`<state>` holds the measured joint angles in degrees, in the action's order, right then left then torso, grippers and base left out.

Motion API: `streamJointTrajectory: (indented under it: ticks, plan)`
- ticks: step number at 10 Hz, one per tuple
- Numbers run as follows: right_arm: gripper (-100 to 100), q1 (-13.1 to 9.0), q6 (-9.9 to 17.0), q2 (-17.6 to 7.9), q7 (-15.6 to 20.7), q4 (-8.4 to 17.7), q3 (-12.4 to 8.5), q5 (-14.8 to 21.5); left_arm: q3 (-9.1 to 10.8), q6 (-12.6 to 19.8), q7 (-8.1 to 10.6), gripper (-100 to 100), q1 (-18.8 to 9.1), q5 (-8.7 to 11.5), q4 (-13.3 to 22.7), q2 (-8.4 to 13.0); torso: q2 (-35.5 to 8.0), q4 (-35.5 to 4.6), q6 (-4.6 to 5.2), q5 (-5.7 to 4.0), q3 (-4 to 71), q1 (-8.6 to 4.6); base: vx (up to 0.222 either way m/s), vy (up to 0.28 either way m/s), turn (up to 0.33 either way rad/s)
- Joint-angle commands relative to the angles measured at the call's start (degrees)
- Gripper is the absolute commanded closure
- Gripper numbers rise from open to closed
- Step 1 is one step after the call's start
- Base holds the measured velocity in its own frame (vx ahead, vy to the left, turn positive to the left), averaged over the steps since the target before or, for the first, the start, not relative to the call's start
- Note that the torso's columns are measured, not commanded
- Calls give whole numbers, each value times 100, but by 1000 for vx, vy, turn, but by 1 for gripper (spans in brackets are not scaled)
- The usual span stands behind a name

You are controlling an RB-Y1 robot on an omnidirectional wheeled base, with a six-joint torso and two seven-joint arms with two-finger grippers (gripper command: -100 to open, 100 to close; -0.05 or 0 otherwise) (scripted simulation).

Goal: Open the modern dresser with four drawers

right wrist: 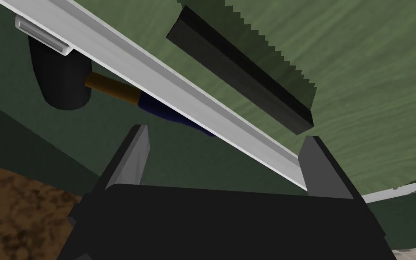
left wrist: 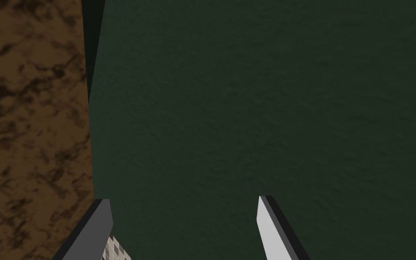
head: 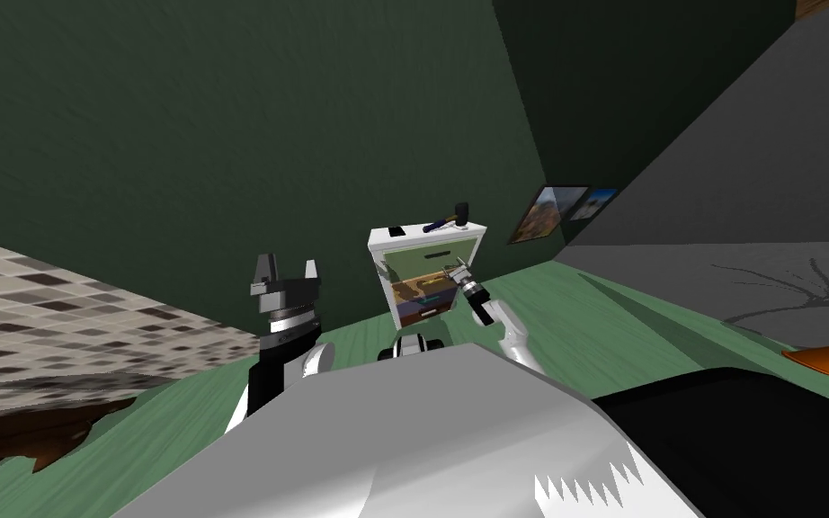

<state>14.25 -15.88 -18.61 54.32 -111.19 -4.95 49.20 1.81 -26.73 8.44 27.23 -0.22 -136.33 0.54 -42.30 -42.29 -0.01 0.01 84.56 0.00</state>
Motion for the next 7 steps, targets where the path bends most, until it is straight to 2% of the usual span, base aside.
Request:
streamJointTrajectory:
  ticks: [1, 2, 7]
  plan:
    - [-100, -267, 41, -137, 410, 284, 21, 437, 0, 0, 0, 0, 0, 0, 0, 0, 3, 1, 1, -2, 2, -4, 8, 124, -63]
    - [-100, -267, 41, -137, 454, 284, 21, 460, 0, 0, 0, 0, 0, 0, 0, 0, 4, 1, 0, 0, 2, 6, 0, 91, -24]
    - [-100, -886, 115, -487, 1302, 883, 99, 1296, 0, 0, 0, 0, 0, 0, 0, -1, 0, 0, 0, 4, 0, 17, -3, 132, -67]
